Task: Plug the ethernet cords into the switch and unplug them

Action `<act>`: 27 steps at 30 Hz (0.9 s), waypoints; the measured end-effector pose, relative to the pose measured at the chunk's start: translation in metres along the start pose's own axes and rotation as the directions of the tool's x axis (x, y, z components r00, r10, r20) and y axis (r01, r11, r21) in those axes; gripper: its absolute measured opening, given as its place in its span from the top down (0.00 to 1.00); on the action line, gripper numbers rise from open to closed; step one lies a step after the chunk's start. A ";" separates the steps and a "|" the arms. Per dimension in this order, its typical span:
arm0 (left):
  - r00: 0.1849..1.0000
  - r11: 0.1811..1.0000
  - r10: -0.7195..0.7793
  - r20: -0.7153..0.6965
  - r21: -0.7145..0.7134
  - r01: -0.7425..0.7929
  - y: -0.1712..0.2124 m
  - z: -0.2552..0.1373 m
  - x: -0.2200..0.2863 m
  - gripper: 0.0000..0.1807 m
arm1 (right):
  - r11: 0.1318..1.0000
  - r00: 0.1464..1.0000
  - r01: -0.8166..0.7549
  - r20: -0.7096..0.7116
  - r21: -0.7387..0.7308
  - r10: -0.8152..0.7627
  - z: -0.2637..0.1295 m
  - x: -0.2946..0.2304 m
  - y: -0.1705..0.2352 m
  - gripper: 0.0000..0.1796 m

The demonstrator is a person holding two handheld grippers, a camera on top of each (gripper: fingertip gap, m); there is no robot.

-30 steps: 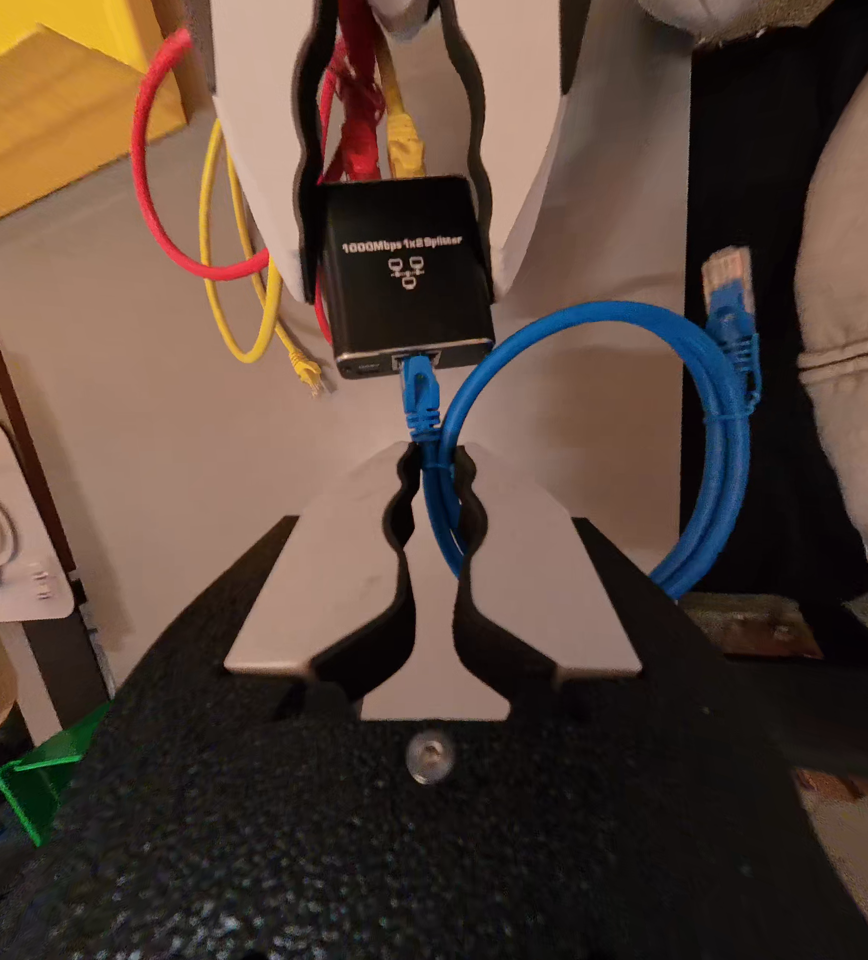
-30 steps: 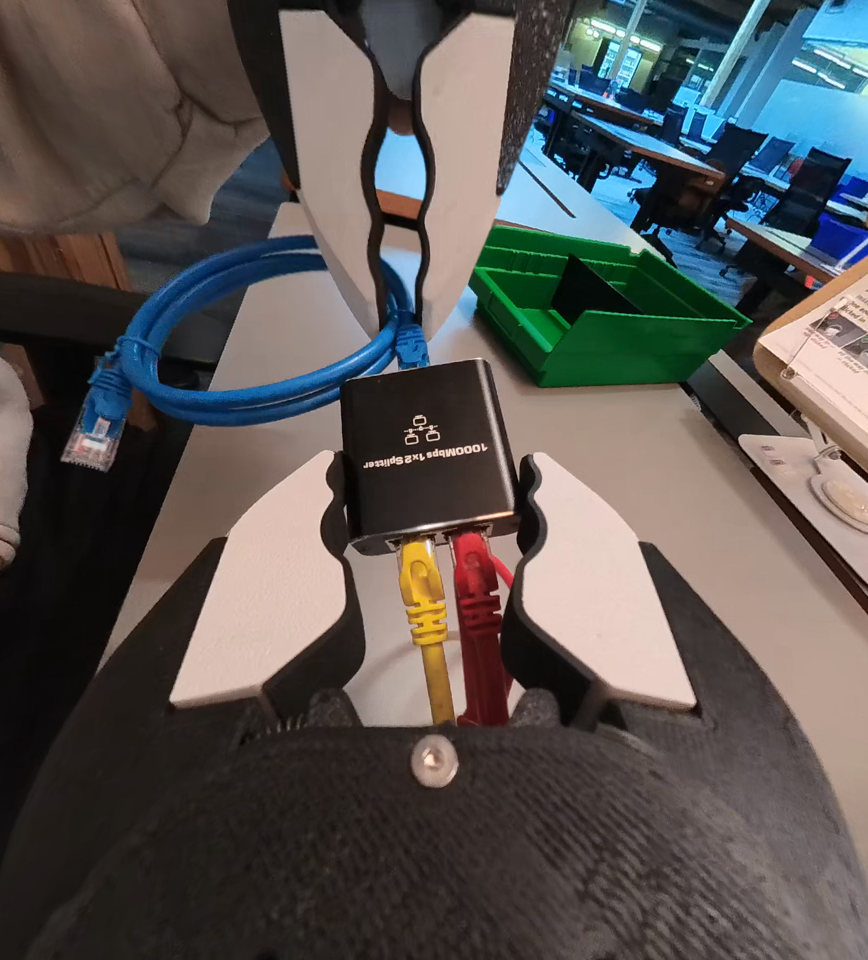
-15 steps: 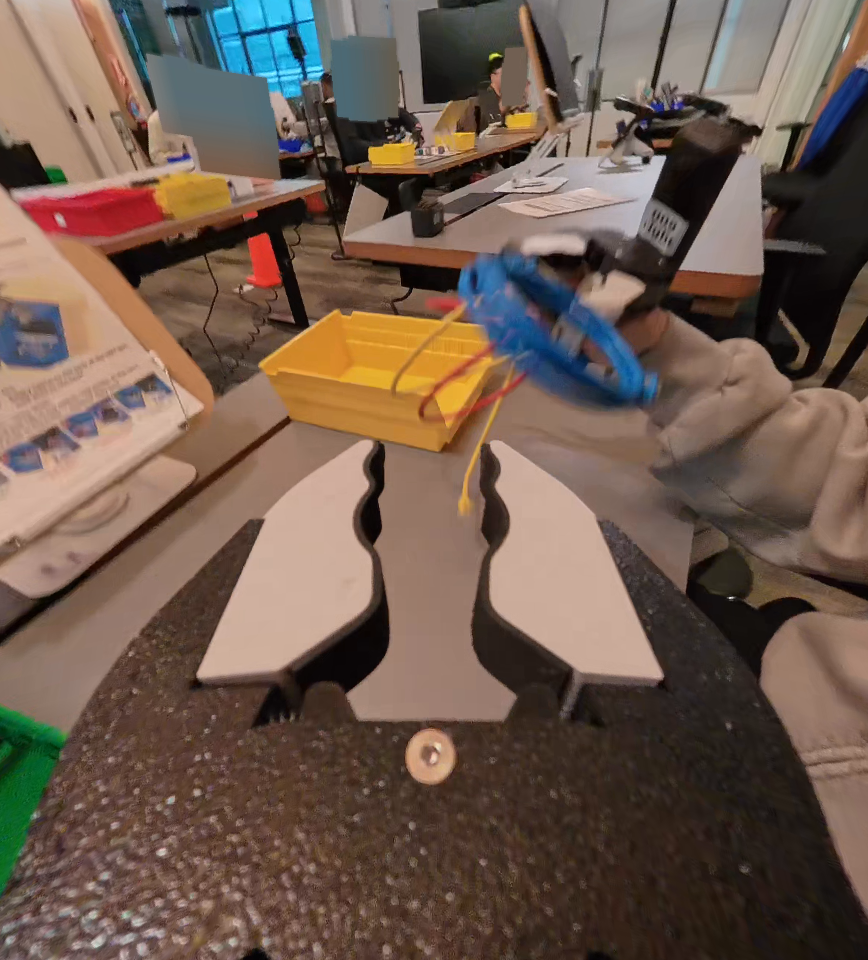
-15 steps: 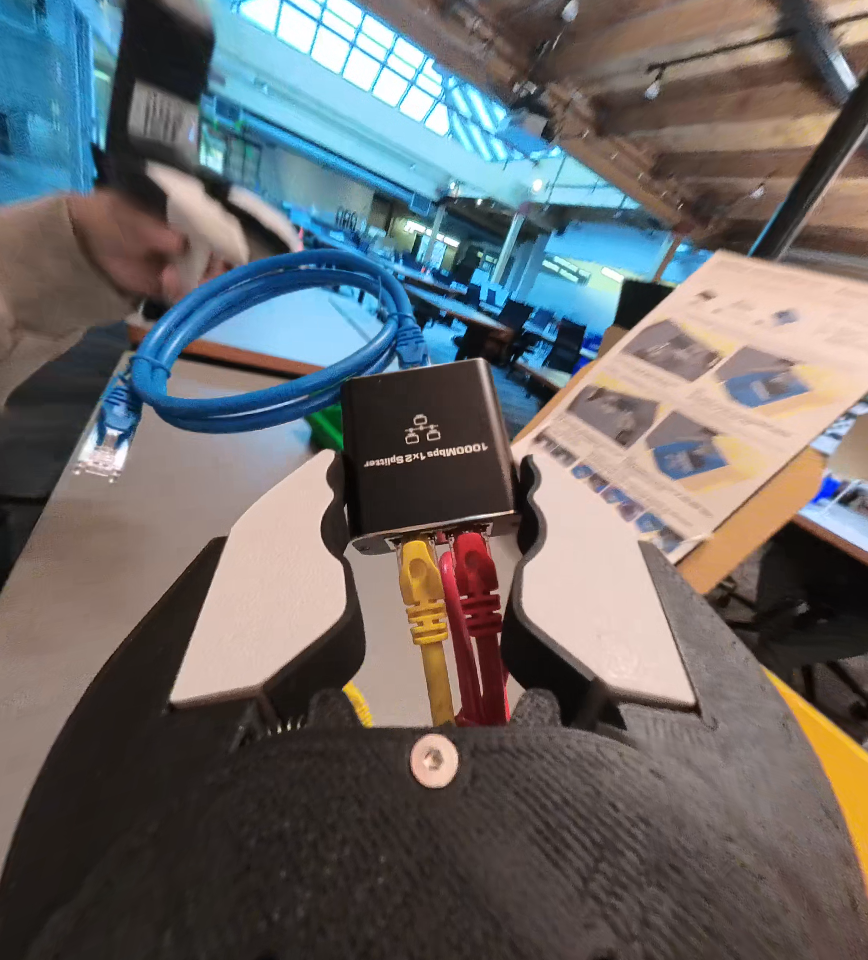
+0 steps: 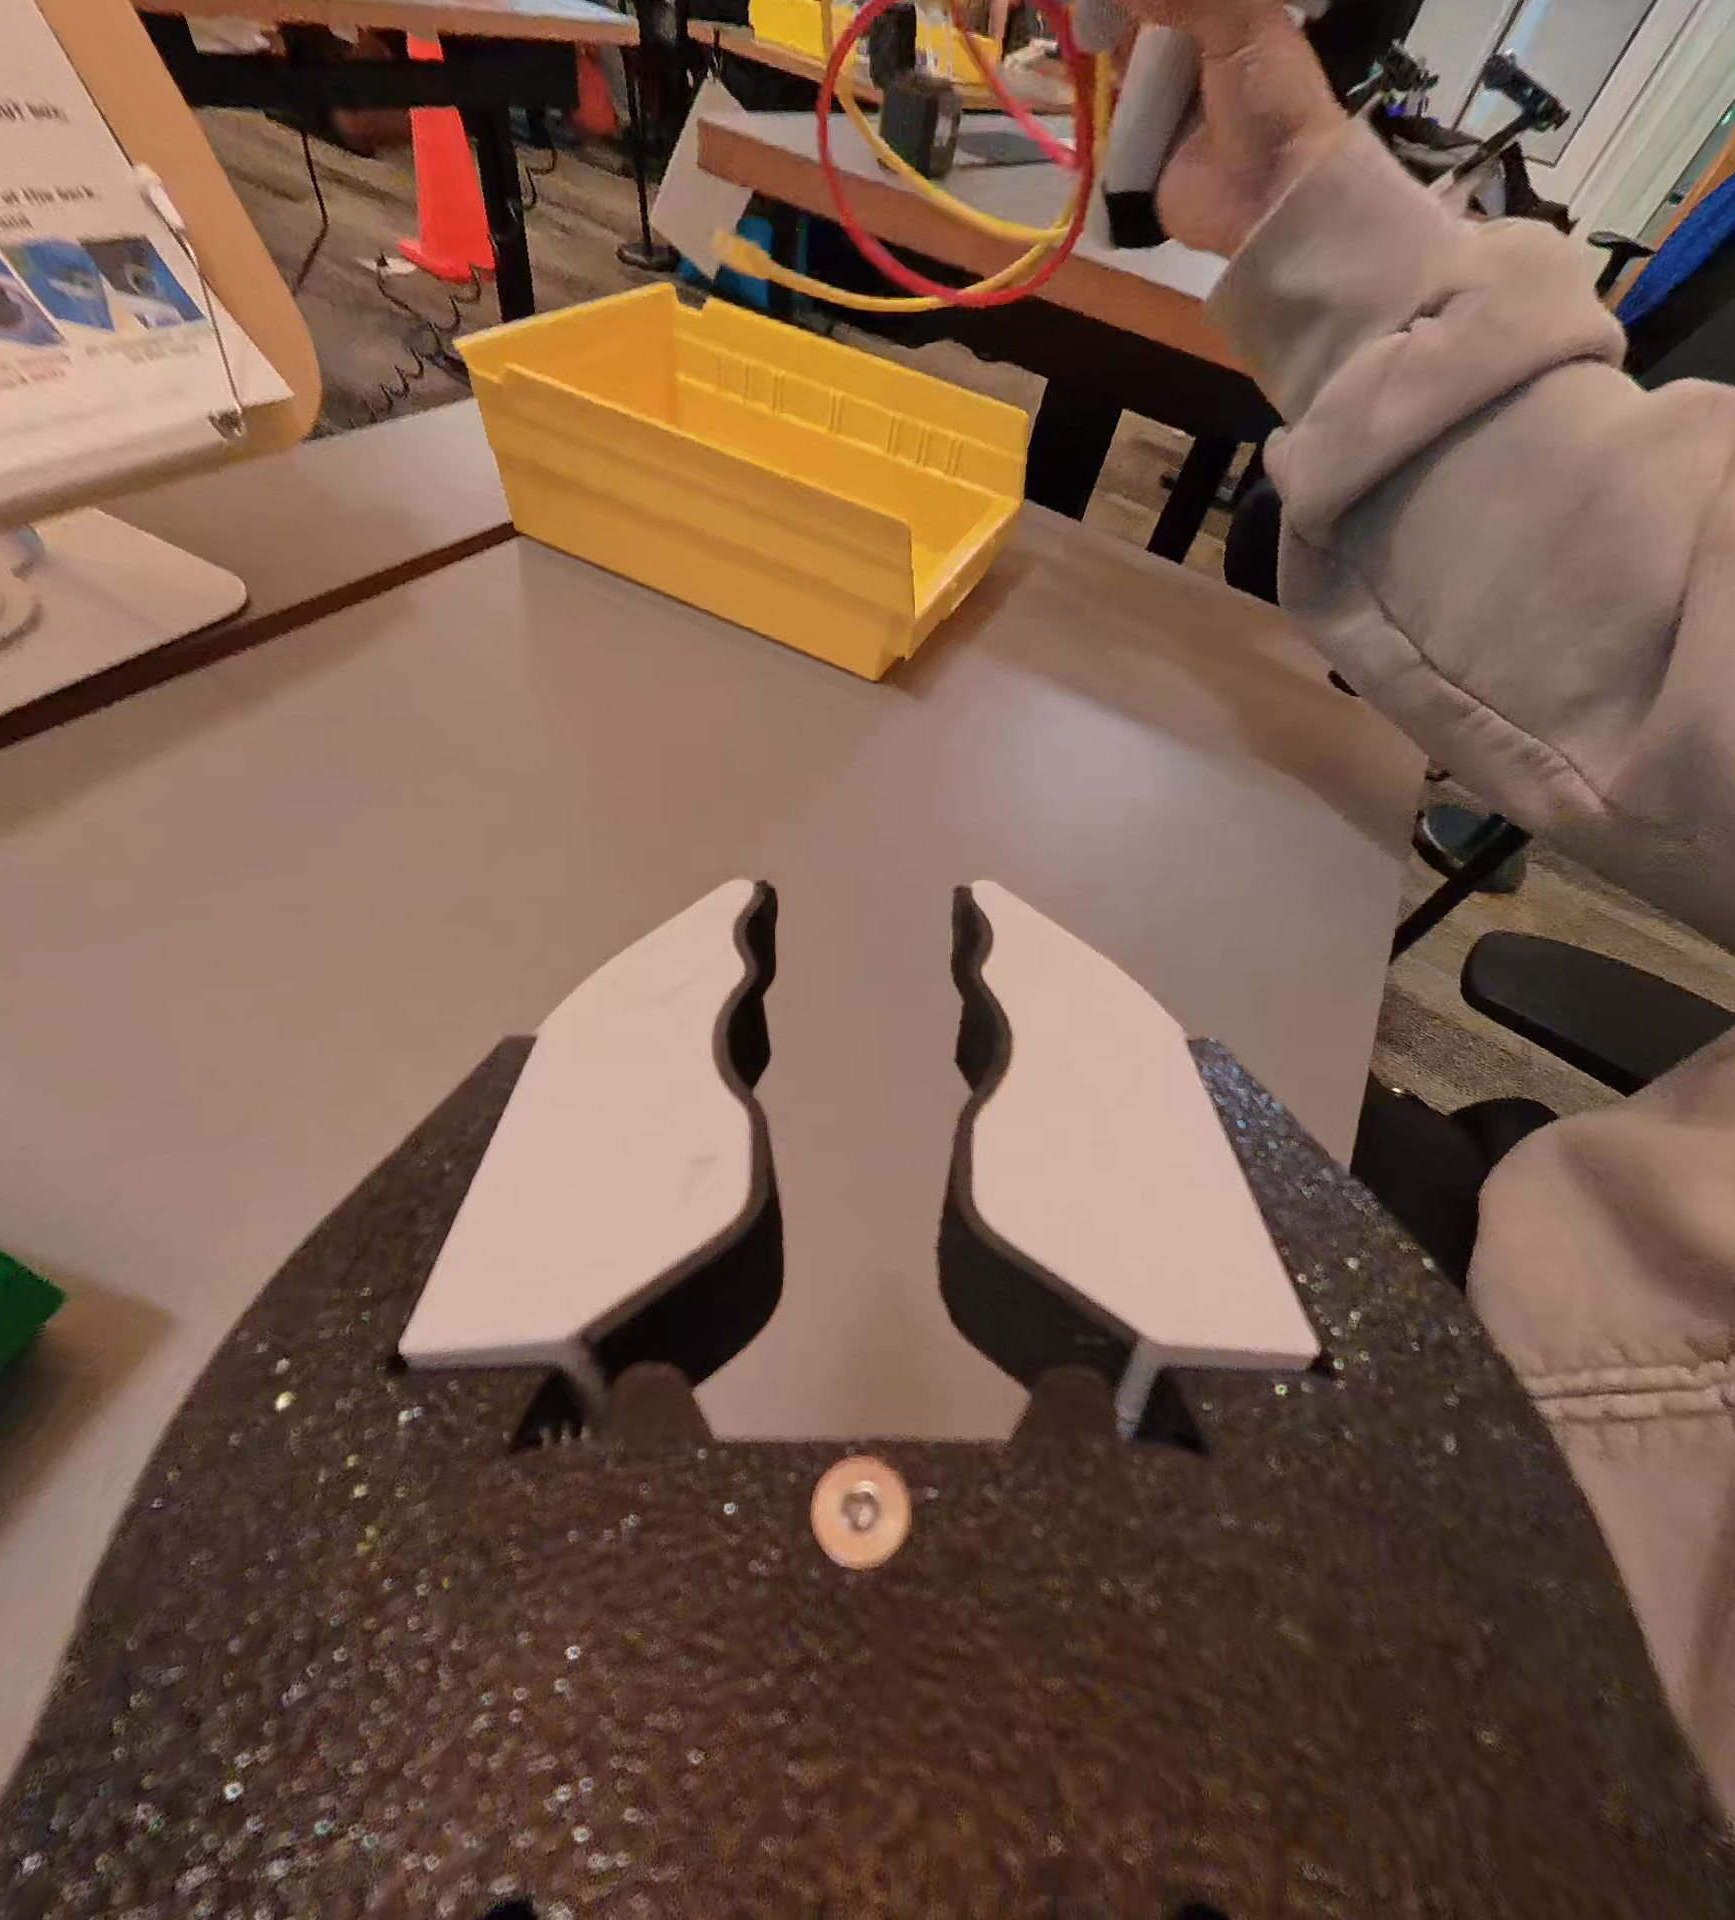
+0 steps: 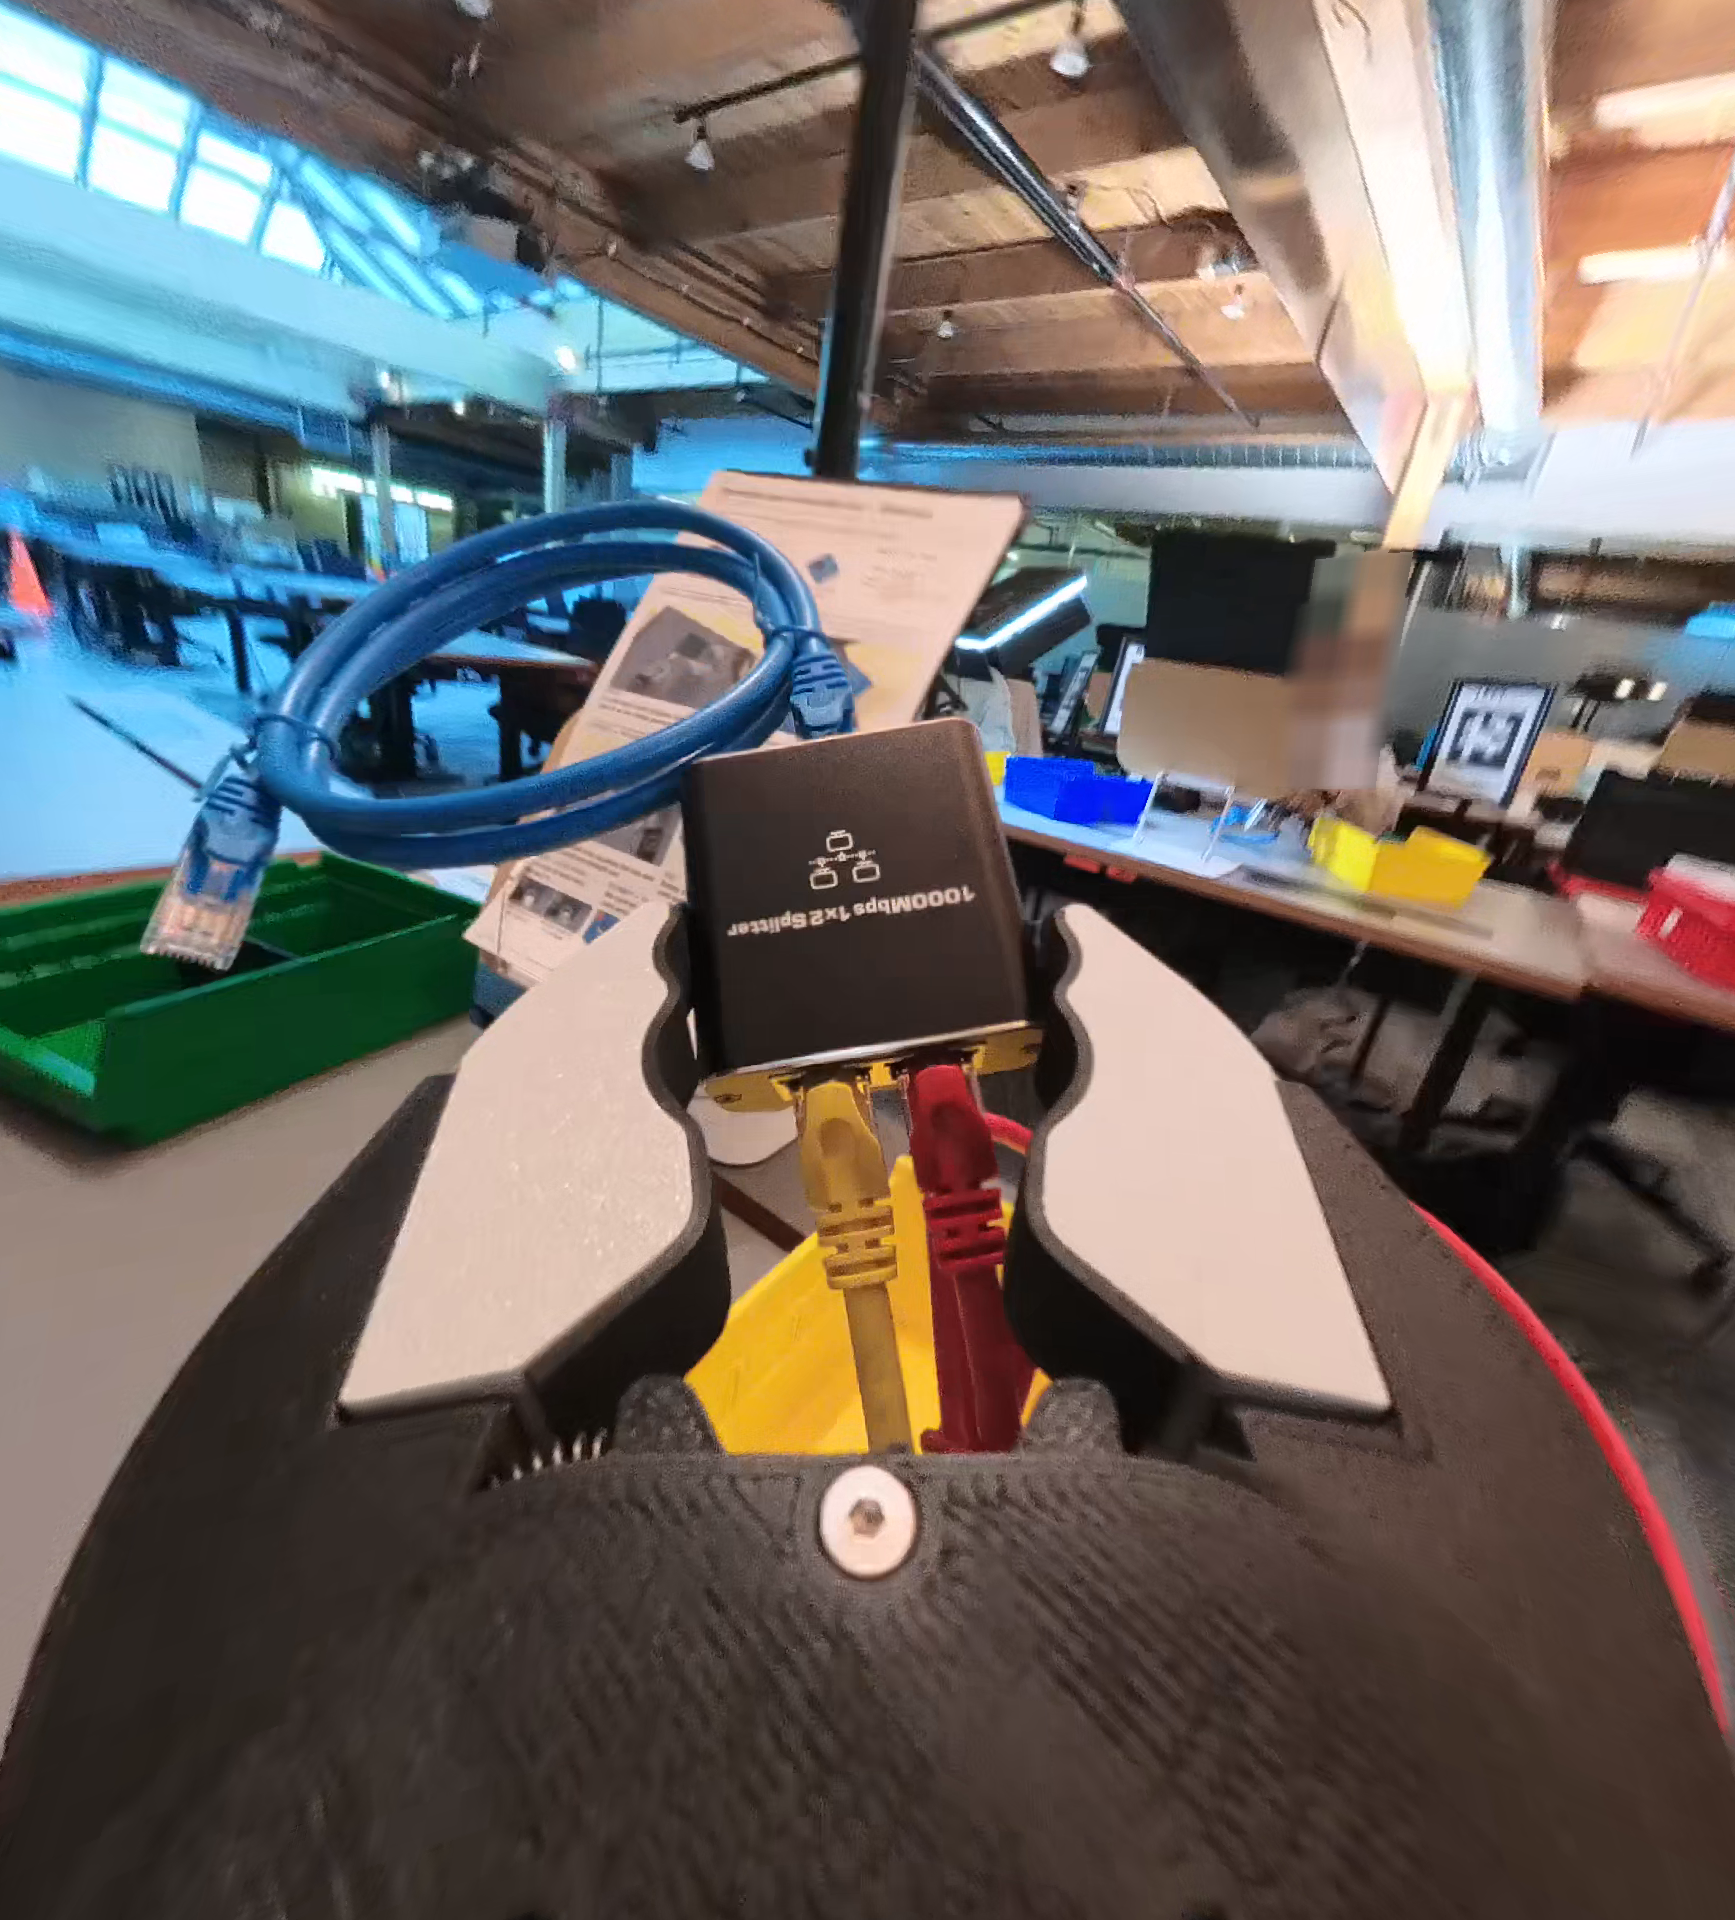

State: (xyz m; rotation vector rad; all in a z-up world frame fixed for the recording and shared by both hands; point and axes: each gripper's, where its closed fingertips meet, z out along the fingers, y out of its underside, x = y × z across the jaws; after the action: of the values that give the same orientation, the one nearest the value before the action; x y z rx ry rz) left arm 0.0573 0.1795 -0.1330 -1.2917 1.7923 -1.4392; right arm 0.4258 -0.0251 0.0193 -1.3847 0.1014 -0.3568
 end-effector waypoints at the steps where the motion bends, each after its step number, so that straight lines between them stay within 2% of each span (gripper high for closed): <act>1: 1.000 1.000 -0.010 -0.007 -0.008 0.010 0.004 0.003 -0.002 0.83 | 0.997 0.997 -0.077 -0.004 0.014 0.077 0.003 0.007 0.016 0.64; 4: 0.999 0.999 -0.036 -0.035 -0.021 0.036 0.009 0.013 -0.006 0.83 | 0.953 0.955 -0.295 -0.012 0.072 0.296 0.009 0.015 0.056 0.64; 8: 0.997 0.998 -0.044 -0.061 -0.046 0.041 0.014 0.026 -0.007 0.83 | 0.890 0.911 -0.410 0.047 0.200 0.409 0.014 0.011 0.062 0.64; 10: 0.997 0.997 -0.032 -0.068 -0.066 0.027 0.019 0.029 -0.006 0.83 | 0.847 0.885 -0.466 0.111 0.258 0.453 0.015 0.008 0.047 0.64; 13: 0.998 0.996 -0.024 -0.065 -0.090 0.019 0.027 0.030 -0.010 0.83 | 0.840 0.902 -0.431 0.189 0.329 0.388 0.014 -0.004 0.008 0.64; 16: 0.996 0.995 -0.053 -0.075 -0.087 0.046 0.031 0.032 -0.013 0.84 | 0.782 0.875 -0.479 0.284 0.399 0.391 0.009 -0.010 -0.028 0.64; 18: 0.993 0.995 -0.072 -0.091 -0.073 0.066 0.033 0.035 -0.014 0.84 | 0.798 0.887 -0.460 0.235 0.389 0.397 0.012 -0.007 -0.033 0.64; 20: 0.989 0.994 -0.097 -0.113 -0.061 0.090 0.033 0.038 -0.013 0.84 | 0.827 0.899 -0.438 0.201 0.354 0.390 0.018 -0.001 -0.023 0.64; 22: 0.985 0.993 -0.113 -0.128 -0.061 0.106 0.034 0.040 -0.012 0.84 | 0.778 0.843 -0.537 0.228 0.325 0.487 0.020 0.007 -0.007 0.64; 27: 0.984 0.993 -0.111 -0.140 -0.067 0.102 0.037 0.041 -0.012 0.85 | 0.803 0.828 -0.552 0.027 0.225 0.561 0.026 0.037 0.064 0.64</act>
State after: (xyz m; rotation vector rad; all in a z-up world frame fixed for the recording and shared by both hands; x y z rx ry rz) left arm 0.0826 0.1709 -0.1827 -1.3629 1.8967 -1.5838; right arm 0.4797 -0.0033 -0.0325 -1.0612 0.4806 0.1009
